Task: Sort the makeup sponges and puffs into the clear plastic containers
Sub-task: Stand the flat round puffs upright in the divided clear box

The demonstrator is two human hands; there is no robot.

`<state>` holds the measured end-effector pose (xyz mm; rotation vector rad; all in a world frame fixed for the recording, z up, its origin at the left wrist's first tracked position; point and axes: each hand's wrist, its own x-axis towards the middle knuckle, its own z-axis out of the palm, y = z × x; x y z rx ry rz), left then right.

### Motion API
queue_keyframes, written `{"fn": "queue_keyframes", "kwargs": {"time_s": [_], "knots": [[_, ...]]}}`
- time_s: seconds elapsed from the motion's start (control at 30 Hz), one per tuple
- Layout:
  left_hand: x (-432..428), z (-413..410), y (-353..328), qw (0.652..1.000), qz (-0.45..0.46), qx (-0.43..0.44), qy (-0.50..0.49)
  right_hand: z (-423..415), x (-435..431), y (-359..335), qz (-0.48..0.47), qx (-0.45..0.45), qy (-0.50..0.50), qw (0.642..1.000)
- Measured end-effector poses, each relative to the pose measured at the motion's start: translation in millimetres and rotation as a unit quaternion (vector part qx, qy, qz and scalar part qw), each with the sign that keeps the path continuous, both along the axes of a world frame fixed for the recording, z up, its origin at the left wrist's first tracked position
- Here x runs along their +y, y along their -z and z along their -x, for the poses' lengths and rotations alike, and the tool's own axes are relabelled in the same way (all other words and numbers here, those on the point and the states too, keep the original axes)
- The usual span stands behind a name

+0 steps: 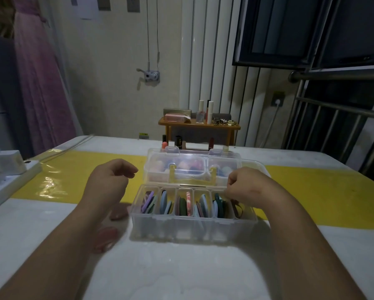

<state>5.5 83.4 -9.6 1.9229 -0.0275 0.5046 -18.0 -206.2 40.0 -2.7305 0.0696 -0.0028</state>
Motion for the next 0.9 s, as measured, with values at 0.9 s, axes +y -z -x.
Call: {"fn": "queue_keyframes", "kwargs": {"time_s": [0.9], "knots": [[16.3, 0.8, 8.8, 0.922, -0.341, 0.164, -0.086, -1.0, 31.7, 16.1, -0.092, -0.136, -0.112, 0.98]]}}
